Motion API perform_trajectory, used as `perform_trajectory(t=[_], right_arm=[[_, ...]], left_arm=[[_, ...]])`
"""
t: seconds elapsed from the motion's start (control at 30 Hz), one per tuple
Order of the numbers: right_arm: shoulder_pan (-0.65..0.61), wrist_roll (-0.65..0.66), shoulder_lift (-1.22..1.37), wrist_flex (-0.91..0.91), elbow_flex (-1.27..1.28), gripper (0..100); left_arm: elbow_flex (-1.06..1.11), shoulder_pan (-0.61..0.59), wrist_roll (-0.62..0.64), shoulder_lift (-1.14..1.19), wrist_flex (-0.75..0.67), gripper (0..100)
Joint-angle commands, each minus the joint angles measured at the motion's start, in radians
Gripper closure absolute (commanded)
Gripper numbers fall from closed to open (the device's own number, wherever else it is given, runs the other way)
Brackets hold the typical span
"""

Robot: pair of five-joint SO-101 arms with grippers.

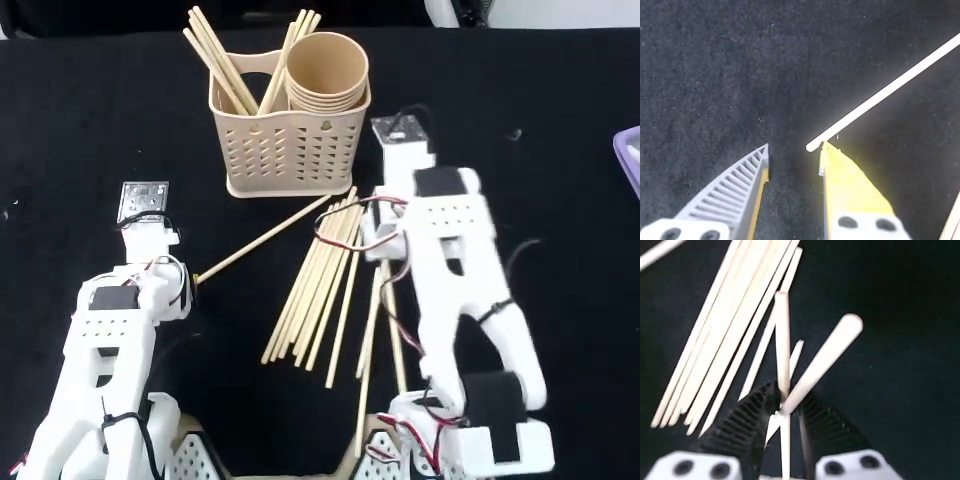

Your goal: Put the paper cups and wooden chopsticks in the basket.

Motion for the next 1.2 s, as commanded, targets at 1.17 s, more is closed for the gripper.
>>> perform_trajectory(t=[1.17], right_arm=[[-0.032,0.124,0.410,-0.127,-0.199,80.0]], left_arm=[[-0.028,-0.007,0.002,0.002,-0.018,83]])
